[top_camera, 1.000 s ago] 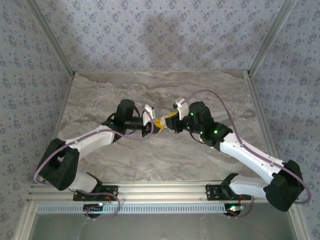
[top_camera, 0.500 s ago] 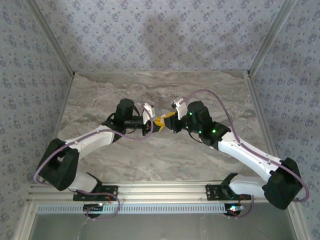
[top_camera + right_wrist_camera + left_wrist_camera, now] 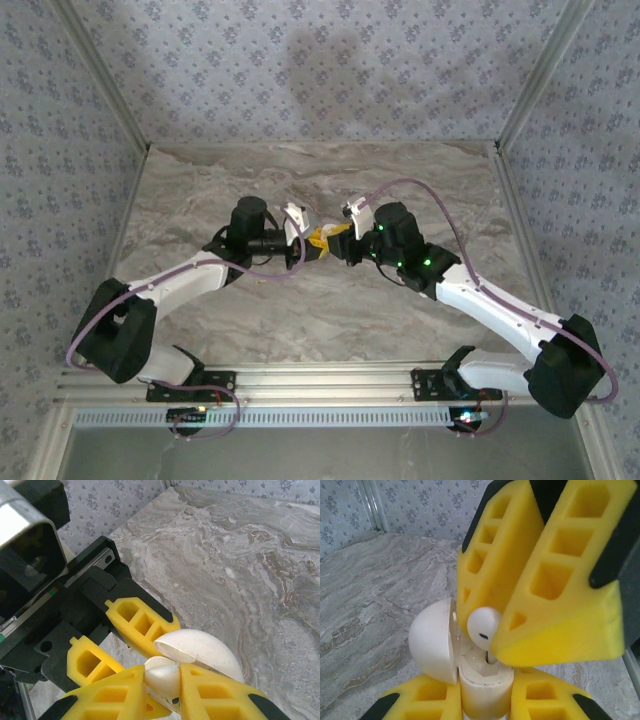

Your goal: Insert wireless bluetooth earbuds into charging case

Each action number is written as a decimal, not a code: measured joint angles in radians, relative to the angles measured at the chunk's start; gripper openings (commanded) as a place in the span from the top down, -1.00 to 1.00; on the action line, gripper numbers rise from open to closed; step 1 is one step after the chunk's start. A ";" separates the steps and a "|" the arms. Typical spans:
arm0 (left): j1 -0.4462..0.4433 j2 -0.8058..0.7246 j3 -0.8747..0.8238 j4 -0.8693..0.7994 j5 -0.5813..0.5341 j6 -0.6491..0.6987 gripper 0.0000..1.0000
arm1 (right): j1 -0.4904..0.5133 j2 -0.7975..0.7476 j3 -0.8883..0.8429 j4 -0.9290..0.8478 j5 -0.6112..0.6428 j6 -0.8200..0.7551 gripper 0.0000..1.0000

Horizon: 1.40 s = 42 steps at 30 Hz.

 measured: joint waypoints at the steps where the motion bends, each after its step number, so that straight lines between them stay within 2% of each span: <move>1: -0.001 0.000 0.000 0.000 0.000 -0.002 0.67 | 0.000 0.002 0.000 -0.002 0.000 -0.001 0.53; 5: -0.005 0.000 0.000 0.000 -0.006 -0.003 0.67 | 0.003 0.005 0.000 -0.003 0.003 -0.009 0.45; 13: -0.005 0.000 0.000 -0.001 -0.015 -0.002 0.67 | 0.004 0.005 0.000 -0.003 0.011 -0.002 0.07; 20: -0.005 -0.019 -0.003 0.000 -0.027 -0.002 0.66 | -0.045 -0.031 0.002 -0.011 -0.032 0.055 -0.13; 25: -0.005 -0.025 -0.019 -0.004 -0.035 0.002 0.66 | -0.082 -0.071 0.017 -0.019 -0.096 0.100 -0.13; 31: -0.005 -0.026 -0.022 -0.009 -0.039 0.010 0.66 | -0.108 -0.102 0.044 -0.080 -0.147 0.150 0.04; 37: -0.005 -0.041 -0.023 -0.025 -0.050 0.021 0.66 | -0.161 -0.104 0.064 -0.233 -0.135 0.214 0.11; 42: -0.005 -0.068 -0.042 -0.045 -0.074 0.037 0.66 | -0.279 -0.089 0.073 -0.413 -0.115 0.305 0.12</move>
